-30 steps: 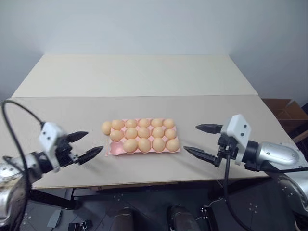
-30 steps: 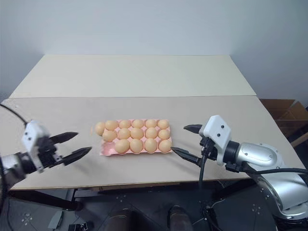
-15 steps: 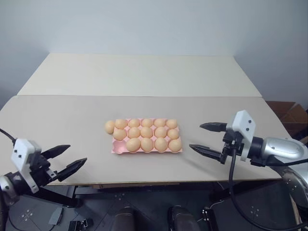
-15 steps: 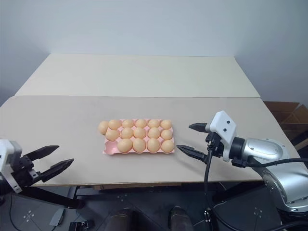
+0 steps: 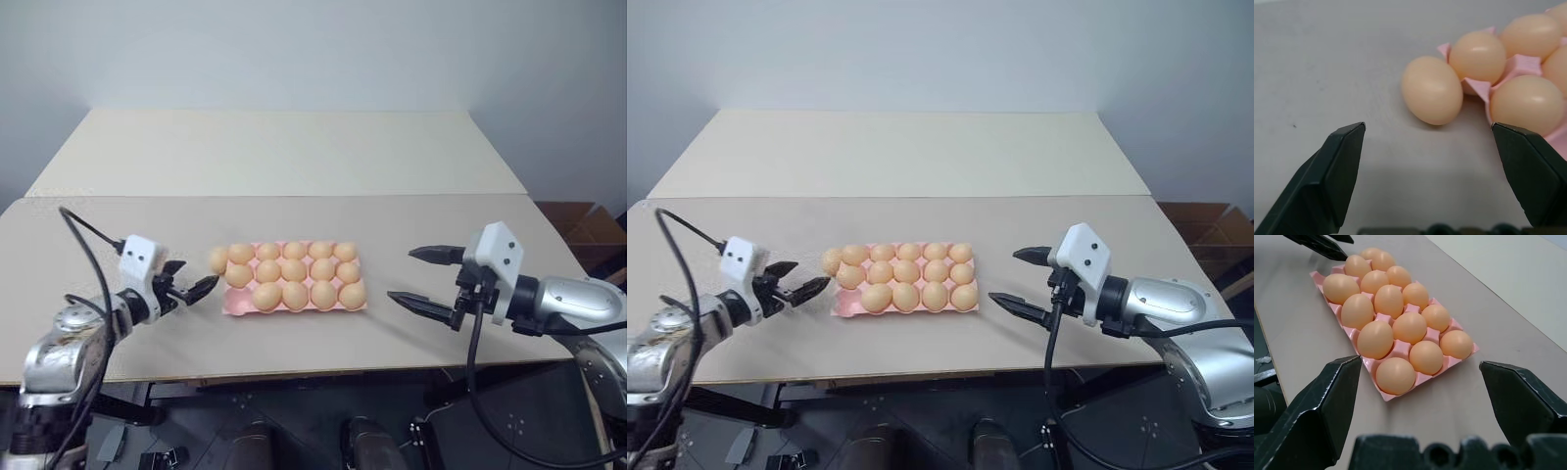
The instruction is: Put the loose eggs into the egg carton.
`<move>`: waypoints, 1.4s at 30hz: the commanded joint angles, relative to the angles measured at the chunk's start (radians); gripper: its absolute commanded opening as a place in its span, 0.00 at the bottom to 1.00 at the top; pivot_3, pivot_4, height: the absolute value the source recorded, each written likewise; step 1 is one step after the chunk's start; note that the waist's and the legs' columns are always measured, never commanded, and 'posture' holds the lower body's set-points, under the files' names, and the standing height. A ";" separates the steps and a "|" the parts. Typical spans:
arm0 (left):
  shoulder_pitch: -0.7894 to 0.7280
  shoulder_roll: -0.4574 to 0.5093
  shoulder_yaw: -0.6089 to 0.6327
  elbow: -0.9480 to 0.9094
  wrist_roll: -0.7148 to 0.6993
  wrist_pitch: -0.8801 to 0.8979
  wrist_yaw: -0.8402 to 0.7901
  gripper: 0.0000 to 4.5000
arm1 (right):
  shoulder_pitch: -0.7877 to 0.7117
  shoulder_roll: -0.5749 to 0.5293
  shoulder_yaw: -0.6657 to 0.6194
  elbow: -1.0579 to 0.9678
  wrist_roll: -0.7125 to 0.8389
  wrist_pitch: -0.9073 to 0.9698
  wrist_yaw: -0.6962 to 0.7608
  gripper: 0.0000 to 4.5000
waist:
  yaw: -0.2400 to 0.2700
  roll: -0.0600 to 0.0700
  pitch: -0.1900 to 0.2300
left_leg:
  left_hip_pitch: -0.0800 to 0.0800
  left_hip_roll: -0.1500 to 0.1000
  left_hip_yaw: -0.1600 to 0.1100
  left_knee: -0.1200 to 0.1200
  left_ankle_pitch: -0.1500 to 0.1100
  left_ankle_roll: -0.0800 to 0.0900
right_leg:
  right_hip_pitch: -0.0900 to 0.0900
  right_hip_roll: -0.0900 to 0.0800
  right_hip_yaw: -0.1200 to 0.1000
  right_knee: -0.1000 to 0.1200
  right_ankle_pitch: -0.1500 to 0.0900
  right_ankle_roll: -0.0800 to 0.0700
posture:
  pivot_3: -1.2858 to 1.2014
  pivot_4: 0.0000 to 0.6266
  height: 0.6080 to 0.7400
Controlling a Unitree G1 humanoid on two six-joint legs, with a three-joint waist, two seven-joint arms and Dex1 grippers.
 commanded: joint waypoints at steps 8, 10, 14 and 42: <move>-0.171 -0.059 -0.059 0.207 0.092 -0.108 0.000 1.00 | 0.012 0.000 -0.032 -0.070 0.005 -0.017 -0.033 1.00 | 0.006 0.000 0.000 | 0.001 -0.001 0.000 0.000 0.000 0.000 | 0.001 -0.001 0.000 0.000 0.000 0.000 | 0.52 0.24 1.00; -0.180 -0.064 -0.064 0.222 0.107 -0.111 0.006 1.00 | 0.016 0.001 -0.034 -0.077 0.008 -0.018 -0.038 1.00 | 0.005 0.000 0.000 | 0.001 -0.001 0.000 0.000 0.000 0.000 | 0.001 -0.001 0.001 0.000 0.000 0.000 | 0.52 0.24 1.00; -0.200 -0.074 -0.062 0.253 0.123 -0.119 0.019 1.00 | 0.018 0.004 -0.033 -0.085 0.013 -0.020 -0.047 1.00 | 0.007 0.000 0.000 | 0.000 -0.001 0.000 0.000 0.000 0.000 | 0.001 -0.001 0.000 0.000 0.000 0.000 | 0.52 0.24 1.00; -0.025 0.165 -0.064 -0.135 -0.073 -0.146 -0.469 0.39 | 0.018 0.021 -0.023 -0.117 0.008 -0.020 -0.084 1.00 | 0.008 0.001 0.000 | 0.002 -0.001 0.002 0.000 0.000 0.000 | 0.001 -0.002 0.002 0.000 0.000 0.000 | 0.52 0.24 1.00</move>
